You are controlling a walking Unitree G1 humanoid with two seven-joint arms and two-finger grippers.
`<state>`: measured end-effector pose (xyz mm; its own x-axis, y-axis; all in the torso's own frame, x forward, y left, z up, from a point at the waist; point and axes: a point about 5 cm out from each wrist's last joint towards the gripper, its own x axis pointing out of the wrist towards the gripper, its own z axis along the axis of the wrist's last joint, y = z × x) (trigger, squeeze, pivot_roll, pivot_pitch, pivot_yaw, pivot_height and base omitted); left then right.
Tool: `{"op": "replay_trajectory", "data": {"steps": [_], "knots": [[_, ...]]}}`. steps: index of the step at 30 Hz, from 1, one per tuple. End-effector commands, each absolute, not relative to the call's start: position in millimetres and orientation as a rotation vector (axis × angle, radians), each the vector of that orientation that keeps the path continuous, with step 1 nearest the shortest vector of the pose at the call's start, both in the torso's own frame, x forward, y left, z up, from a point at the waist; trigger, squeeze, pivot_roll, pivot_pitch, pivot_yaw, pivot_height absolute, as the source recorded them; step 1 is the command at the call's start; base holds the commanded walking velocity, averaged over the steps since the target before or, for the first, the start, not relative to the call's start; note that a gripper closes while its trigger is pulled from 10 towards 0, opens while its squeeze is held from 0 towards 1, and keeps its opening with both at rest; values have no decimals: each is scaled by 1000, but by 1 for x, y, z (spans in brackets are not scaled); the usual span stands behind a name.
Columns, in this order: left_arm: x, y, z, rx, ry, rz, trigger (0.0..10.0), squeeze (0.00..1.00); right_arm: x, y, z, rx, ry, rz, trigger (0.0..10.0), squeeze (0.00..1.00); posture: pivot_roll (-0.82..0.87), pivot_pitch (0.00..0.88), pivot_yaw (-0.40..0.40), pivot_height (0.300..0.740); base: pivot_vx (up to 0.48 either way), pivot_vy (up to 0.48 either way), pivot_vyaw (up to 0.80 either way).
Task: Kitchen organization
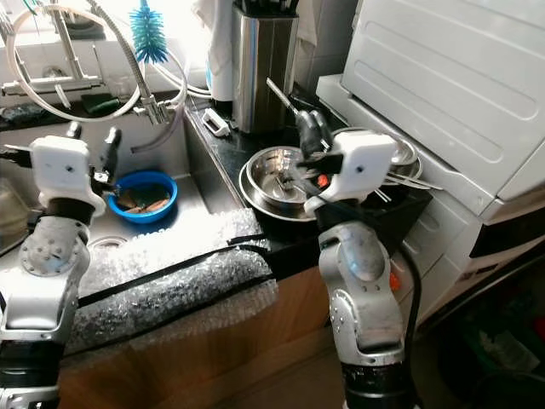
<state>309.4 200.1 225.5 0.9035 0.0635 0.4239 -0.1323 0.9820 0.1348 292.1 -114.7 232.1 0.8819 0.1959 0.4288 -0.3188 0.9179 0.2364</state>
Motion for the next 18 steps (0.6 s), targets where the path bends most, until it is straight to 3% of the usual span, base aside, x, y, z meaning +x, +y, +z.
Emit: {"op": "replay_trajectory", "data": {"steps": [1,5,6,9,13,18], "knots": [[309,200,236,39,-452,106,10000,0,294,-119,233,399,-388,272,10000,0,-52,0,-115,740,0,0,0],[312,206,233,-87,-414,106,10000,0,293,-117,224,440,-353,311,10000,0,-52,0,-113,740,0,0,0],[314,206,230,-203,-370,67,10000,0,291,-115,220,536,-328,340,10000,0,-50,0,-112,740,0,0,0],[314,192,225,-343,-310,-99,10000,0,289,-117,205,722,-265,361,10000,0,-52,0,-108,740,0,0,0],[309,184,227,-493,-315,-188,10000,0,287,-122,195,924,-235,360,10000,0,-50,0,-108,740,0,0,0],[304,180,231,-641,-321,-291,10000,0,281,-122,188,974,-212,425,10000,0,-51,0,-105,740,0,0,0]]}}
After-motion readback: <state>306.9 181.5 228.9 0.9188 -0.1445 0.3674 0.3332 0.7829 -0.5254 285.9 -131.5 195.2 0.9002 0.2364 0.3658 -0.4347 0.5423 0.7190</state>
